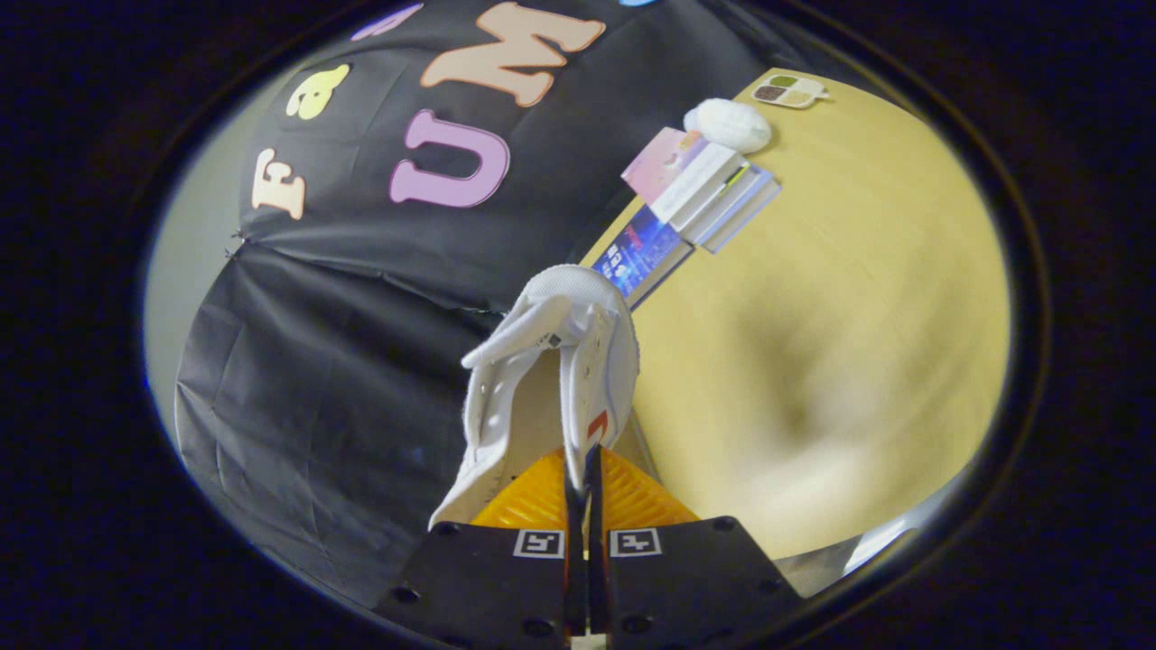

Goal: Open the storage box then place both shoes into the box .Put the left shoe in first, then the right shoe, with the right side of both shoes facing outward in a uniform manner.

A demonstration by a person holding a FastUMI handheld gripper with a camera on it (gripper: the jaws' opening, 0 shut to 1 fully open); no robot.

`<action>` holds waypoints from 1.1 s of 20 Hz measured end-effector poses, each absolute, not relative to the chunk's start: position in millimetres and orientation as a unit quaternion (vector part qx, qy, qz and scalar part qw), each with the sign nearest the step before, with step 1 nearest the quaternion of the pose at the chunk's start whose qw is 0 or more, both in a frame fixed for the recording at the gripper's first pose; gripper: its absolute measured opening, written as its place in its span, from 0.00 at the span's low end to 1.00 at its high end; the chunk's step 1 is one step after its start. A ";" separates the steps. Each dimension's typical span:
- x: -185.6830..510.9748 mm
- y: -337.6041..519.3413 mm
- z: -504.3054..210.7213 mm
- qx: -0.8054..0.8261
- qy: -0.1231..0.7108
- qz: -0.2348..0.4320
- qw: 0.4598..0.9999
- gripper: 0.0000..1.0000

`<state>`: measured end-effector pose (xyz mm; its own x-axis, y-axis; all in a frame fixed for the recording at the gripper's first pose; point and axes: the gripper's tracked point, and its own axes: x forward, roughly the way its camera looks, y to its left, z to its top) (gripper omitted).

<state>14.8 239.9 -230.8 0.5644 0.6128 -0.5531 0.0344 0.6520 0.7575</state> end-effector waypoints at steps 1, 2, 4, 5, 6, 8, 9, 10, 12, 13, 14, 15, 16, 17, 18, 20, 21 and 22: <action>13.0 256.5 -223.6 0.371 0.430 0.192 0.800 0.04; 10.7 273.7 -216.3 0.364 0.432 0.208 0.799 0.04; 4.5 308.1 -203.8 0.358 0.435 0.237 0.792 0.04; 3.3 325.0 -201.2 0.355 0.439 0.249 0.787 0.04; 2.5 342.7 -201.8 0.347 0.441 0.260 0.785 0.04; 0.4 371.0 -210.0 0.322 0.449 0.271 0.788 0.04; 0.7 383.1 -218.0 0.304 0.454 0.272 0.792 0.04; -0.7 394.1 -225.4 0.288 0.459 0.269 0.796 0.04; -3.7 413.0 -242.9 0.257 0.466 0.263 0.805 0.04; -5.1 419.4 -251.8 0.239 0.468 0.259 0.810 0.04; -6.3 422.3 -261.9 0.218 0.472 0.254 0.815 0.04; -6.9 423.5 -271.6 0.199 0.473 0.247 0.822 0.04; -5.9 421.9 -278.8 0.177 0.470 0.239 0.831 0.04; -3.0 418.6 -284.7 0.156 0.466 0.230 0.840 0.04; -0.4 414.2 -289.8 0.138 0.463 0.220 0.847 0.04; 3.7 408.1 -298.3 0.122 0.463 0.207 0.853 0.04; 2.3 416.1 -295.4 0.135 0.462 0.220 0.848 0.04; 4.3 425.1 -279.3 0.167 0.452 0.241 0.843 0.20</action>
<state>4.3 425.1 -279.3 0.4753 0.5566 -0.6813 -0.2548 0.8283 0.4989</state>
